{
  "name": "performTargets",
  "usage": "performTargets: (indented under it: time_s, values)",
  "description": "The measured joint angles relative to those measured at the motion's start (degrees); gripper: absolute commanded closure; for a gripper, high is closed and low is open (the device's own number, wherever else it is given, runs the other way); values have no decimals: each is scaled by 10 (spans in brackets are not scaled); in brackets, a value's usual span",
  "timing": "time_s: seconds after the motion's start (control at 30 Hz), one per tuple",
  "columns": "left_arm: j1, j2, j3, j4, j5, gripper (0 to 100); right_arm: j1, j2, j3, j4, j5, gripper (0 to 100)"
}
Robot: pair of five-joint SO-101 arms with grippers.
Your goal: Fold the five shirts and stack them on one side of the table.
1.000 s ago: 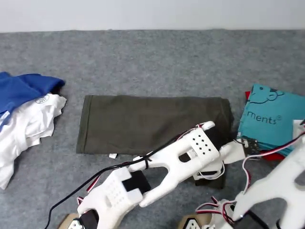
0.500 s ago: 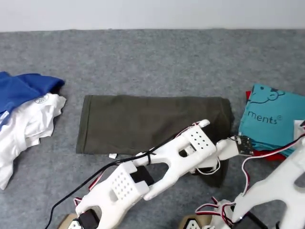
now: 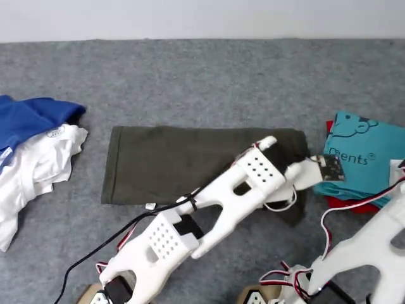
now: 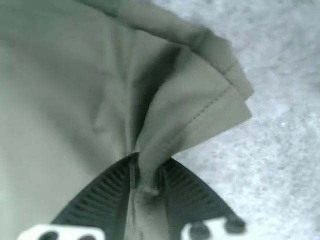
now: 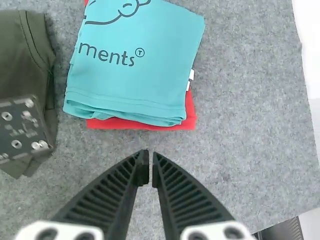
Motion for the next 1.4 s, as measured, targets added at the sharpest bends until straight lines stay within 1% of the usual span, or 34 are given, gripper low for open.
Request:
performTargets:
  time_s: [0.17,0.33,0.4,0.53,0.67,0.93,1.07,1.2,1.3,1.4]
  values:
    - [-32,15,-7,-3,-1,986,0,0,0,0,0,973]
    - [-71,44,-7,-25,-1,979,0,0,0,1,0,973]
    - [-84,50,-7,-28,-1,953,0,0,0,1,0,973]
    - [-107,50,-7,-33,0,867,0,0,0,1,0,973]
    - [-138,55,-31,-34,13,827,0,0,0,1,0,973]
    - [-196,55,-61,-35,15,828,0,0,0,1,0,973]
    - [-224,55,-62,-33,18,873,0,0,0,1,0,973]
    - [-211,53,-84,-4,18,923,0,0,0,1,0,973]
    - [-188,27,-80,0,18,930,0,0,0,1,0,973]
    - [-152,-25,-47,0,18,930,0,0,0,1,0,973]
